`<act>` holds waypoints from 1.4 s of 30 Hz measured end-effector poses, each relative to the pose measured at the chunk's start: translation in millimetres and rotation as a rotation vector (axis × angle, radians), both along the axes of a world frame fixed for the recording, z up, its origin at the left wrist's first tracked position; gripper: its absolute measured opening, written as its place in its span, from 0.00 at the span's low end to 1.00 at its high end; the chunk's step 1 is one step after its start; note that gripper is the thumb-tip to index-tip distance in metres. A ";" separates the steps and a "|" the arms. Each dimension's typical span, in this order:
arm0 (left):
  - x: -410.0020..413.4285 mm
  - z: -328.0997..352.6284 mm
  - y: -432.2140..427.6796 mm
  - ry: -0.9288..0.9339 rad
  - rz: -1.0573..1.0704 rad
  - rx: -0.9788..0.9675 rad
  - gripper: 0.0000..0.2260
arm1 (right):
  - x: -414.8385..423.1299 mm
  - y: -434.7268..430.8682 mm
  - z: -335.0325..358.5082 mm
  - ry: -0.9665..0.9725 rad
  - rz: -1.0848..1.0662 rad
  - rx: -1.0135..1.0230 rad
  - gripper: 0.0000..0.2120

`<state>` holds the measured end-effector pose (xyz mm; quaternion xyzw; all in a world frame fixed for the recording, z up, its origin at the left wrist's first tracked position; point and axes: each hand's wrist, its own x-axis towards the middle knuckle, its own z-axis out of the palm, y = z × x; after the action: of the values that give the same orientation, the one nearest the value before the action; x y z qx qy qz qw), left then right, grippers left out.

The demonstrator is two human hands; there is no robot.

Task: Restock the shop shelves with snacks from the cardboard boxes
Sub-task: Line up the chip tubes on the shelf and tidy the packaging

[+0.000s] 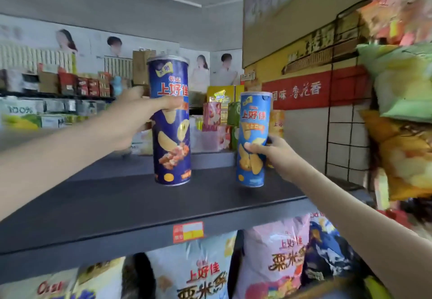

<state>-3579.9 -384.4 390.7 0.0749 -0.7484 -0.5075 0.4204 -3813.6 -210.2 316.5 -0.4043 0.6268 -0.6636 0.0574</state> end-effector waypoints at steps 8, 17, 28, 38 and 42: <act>-99.5 -10.4 -34.5 -0.056 0.061 0.073 0.21 | -91.9 -72.6 -10.4 0.036 0.089 0.130 0.14; -155.2 -35.9 -41.5 -0.037 0.190 0.144 0.21 | -137.9 -100.8 -14.2 0.214 0.129 0.198 0.19; -205.2 -56.3 -40.1 -0.048 0.242 0.130 0.18 | -150.7 -100.6 -16.1 0.257 0.100 0.165 0.23; -194.2 -89.5 -31.6 -0.446 0.283 0.000 0.38 | -142.5 -96.5 -30.9 0.444 -0.044 0.112 0.55; -200.9 -92.1 -32.9 -0.395 0.241 -0.088 0.48 | -134.3 -96.3 -33.3 0.511 -0.123 0.175 0.57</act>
<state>-3780.8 -417.4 298.5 0.2431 -0.8232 -0.3961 0.3262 -3947.9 -306.5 283.2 -0.5131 0.6992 -0.4859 -0.1084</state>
